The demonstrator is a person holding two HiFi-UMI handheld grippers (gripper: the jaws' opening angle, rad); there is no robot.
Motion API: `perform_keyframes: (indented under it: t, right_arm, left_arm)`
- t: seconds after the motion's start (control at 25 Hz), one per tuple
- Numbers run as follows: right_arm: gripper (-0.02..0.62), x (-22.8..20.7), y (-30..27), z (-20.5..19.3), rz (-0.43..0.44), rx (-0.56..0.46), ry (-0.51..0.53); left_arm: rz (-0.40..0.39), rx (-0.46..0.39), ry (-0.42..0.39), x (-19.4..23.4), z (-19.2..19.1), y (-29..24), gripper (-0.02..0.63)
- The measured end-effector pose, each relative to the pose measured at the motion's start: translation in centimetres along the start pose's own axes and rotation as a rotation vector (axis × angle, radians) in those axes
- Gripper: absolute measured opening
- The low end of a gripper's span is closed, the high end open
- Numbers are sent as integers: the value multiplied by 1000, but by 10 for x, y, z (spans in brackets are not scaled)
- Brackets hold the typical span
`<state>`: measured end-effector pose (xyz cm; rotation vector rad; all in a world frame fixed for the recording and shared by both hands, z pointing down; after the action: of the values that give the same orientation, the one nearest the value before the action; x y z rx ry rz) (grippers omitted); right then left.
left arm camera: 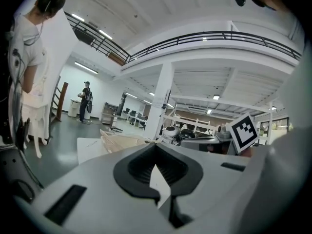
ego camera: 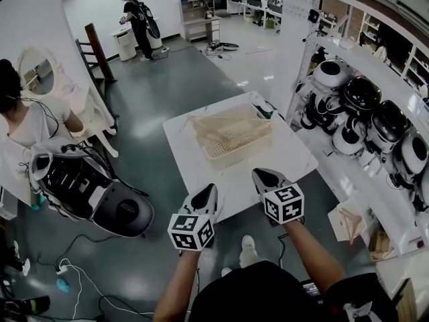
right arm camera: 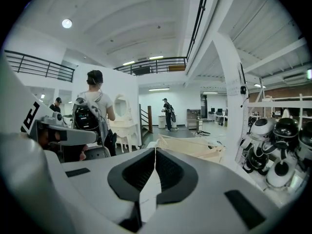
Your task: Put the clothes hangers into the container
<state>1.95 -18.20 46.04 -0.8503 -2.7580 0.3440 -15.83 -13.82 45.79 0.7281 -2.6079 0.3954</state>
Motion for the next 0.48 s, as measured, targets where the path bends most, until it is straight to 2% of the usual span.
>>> perform_keyframes:
  t: [0.2, 0.48]
  right_arm:
    - [20, -1, 10, -18, -3, 0, 10]
    - [20, 35, 9, -14, 10, -12, 16]
  left_arm:
    - [0, -11, 20, -6, -23, 4, 5]
    - [10, -17, 31, 9, -28, 35, 5]
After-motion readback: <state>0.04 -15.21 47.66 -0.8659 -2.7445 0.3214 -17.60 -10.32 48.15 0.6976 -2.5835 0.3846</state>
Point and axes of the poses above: the fingertips, and each gripper's own axes: y backward along the fingers, x to its left, z out of its top, the point moved 5 cm from there along y, backward along the fingers, and after that the axes turned 12 degrees about y, right-handed, at the moved point
